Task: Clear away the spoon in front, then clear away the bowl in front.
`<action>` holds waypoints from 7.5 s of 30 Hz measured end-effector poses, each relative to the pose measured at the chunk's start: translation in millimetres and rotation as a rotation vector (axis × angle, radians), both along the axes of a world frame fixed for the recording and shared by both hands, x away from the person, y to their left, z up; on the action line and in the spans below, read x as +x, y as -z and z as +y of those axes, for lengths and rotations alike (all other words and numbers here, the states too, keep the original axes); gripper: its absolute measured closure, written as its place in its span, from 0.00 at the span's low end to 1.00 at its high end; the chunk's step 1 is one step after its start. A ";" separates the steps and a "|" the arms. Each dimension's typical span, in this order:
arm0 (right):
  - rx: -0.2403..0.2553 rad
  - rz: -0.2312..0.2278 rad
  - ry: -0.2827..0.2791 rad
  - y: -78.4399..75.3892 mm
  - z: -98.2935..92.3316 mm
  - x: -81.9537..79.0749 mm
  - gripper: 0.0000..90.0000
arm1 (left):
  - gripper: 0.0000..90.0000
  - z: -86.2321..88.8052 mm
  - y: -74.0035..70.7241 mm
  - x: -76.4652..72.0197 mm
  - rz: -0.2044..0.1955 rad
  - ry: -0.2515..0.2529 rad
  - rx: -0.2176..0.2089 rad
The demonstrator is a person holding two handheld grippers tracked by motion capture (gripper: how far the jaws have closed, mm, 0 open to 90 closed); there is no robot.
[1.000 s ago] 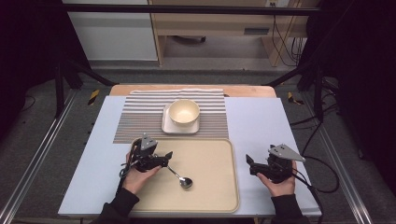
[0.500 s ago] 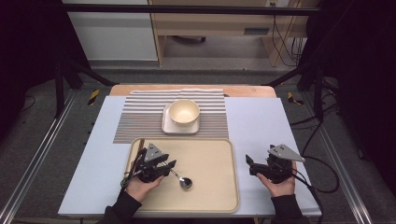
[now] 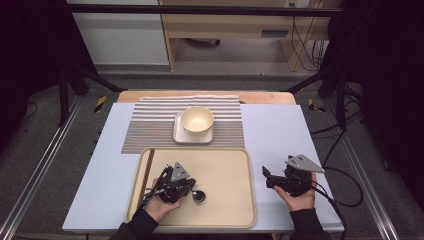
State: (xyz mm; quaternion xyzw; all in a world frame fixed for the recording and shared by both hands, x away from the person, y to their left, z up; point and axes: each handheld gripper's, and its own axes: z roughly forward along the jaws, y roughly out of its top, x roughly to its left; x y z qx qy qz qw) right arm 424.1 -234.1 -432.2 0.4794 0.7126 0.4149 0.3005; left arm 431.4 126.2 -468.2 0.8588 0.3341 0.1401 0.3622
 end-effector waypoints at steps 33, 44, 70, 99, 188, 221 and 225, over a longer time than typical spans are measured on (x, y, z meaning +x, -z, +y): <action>-0.001 -0.003 -0.003 -1.0 0.6 -0.8 0.05 | 0.99 32.7 -1.8 -29.4 0.081 0.071 0.054; 0.005 0.000 -0.001 -1.6 0.8 -1.4 0.05 | 0.99 61.9 -2.4 -36.2 0.085 0.011 0.061; -0.001 0.001 -0.005 -1.1 2.2 -0.7 0.05 | 0.99 55.1 -1.4 -14.9 0.037 -0.019 0.079; 0.001 -0.004 -0.007 -2.2 2.0 -1.4 0.05 | 0.99 83.7 -2.4 -19.4 0.038 -0.111 0.076; 0.047 -0.039 -0.021 -9.1 -4.5 -3.5 0.03 | 0.30 70.5 -83.8 106.7 -0.232 -0.294 -0.186; 0.049 -0.018 -0.022 -6.6 -5.0 -0.4 0.03 | 0.41 32.3 -39.4 198.8 -0.139 -0.347 -0.080; 0.045 -0.016 -0.020 -6.4 -5.2 -0.2 0.03 | 0.46 27.4 -38.6 205.1 -0.133 -0.340 -0.066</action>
